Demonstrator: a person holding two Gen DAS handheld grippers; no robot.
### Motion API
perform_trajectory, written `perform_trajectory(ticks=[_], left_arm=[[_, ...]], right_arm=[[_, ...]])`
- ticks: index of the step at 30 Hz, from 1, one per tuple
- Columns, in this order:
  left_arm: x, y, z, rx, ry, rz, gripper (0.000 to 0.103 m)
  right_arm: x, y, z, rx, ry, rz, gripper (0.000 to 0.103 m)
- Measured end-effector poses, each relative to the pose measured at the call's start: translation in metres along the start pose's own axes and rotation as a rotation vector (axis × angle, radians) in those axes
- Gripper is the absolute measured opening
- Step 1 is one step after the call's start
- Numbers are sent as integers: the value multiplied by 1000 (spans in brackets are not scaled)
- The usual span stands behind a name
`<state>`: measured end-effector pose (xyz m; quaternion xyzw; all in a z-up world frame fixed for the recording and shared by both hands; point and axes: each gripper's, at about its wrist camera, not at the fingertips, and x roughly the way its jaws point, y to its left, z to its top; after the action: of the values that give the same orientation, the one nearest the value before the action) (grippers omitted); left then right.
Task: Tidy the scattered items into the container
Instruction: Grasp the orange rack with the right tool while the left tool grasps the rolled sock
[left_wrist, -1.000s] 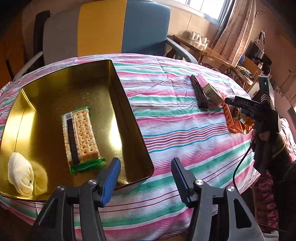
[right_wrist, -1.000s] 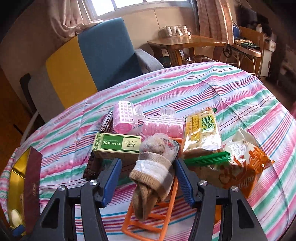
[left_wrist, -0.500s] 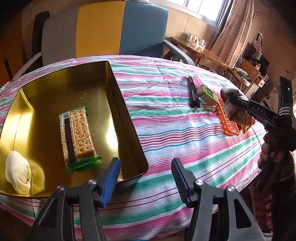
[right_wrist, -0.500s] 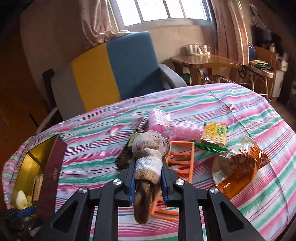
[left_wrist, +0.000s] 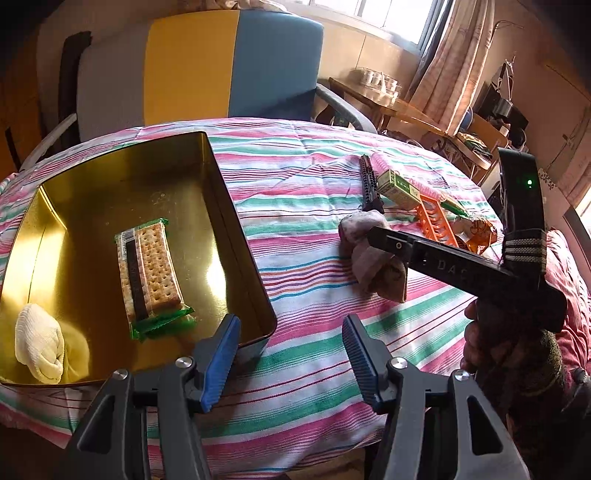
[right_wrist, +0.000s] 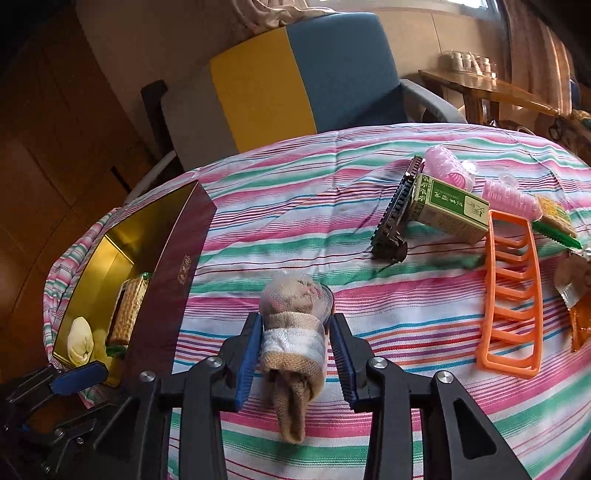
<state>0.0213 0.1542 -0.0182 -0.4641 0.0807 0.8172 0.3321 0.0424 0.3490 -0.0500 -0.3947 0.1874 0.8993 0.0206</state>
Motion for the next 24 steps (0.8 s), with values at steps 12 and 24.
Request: perform_trajectory(ticks=[12,24], left_arm=[[21,-46,27,83,11,-69,59],[61,-73,66,76,43,-101,61]], right_arm=[[-46,-107,9,199,-85,-220,59],[-8,-120,18,150,13,-301,57]])
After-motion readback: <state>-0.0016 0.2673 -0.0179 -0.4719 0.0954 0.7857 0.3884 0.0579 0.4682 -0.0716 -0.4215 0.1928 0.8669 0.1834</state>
